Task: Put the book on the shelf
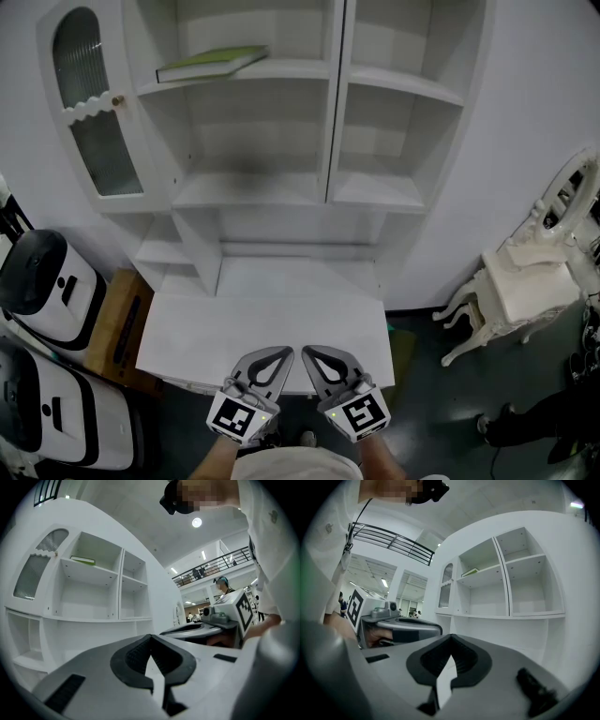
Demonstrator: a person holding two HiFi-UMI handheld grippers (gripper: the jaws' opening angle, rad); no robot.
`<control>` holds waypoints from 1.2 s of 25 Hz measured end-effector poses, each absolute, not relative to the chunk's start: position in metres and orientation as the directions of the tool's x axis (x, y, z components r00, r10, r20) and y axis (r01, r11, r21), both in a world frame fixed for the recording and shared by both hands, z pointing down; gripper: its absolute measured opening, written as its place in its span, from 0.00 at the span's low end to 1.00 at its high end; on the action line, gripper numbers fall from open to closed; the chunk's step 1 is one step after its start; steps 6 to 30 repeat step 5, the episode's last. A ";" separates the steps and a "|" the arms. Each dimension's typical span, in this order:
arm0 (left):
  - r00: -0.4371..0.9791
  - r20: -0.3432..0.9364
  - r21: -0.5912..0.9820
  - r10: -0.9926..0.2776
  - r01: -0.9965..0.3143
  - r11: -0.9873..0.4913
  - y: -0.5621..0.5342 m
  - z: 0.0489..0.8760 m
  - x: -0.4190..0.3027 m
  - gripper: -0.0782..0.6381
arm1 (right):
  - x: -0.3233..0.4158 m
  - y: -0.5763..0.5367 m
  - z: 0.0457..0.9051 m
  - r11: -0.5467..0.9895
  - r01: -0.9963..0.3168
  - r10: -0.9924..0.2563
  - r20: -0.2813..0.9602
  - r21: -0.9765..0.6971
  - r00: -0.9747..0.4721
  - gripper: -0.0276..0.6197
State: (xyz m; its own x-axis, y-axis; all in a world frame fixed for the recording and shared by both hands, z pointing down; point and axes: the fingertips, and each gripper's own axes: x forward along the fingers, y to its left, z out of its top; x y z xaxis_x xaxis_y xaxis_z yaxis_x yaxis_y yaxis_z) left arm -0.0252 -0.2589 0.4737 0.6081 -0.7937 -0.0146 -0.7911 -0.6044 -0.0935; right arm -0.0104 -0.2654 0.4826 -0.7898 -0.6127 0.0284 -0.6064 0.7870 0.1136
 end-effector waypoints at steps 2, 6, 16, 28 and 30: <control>0.608 -0.010 -0.098 -0.794 -0.791 -0.604 -0.261 0.473 -0.025 0.12 | -0.010 -0.267 0.482 0.784 -0.610 -0.617 0.027 0.114 -0.787 0.06; 0.611 -0.004 -0.097 -0.791 -0.788 -0.608 -0.264 0.472 -0.026 0.12 | -0.010 -0.270 0.480 0.780 -0.616 -0.621 0.021 0.110 -0.783 0.06; 0.611 -0.004 -0.097 -0.791 -0.788 -0.608 -0.264 0.472 -0.026 0.12 | -0.010 -0.270 0.480 0.780 -0.616 -0.621 0.021 0.110 -0.783 0.06; 0.611 -0.004 -0.097 -0.791 -0.788 -0.608 -0.264 0.472 -0.026 0.12 | -0.010 -0.270 0.480 0.780 -0.616 -0.621 0.021 0.110 -0.783 0.06; 0.611 -0.004 -0.097 -0.791 -0.788 -0.608 -0.264 0.472 -0.026 0.12 | -0.010 -0.270 0.480 0.780 -0.616 -0.621 0.021 0.110 -0.783 0.06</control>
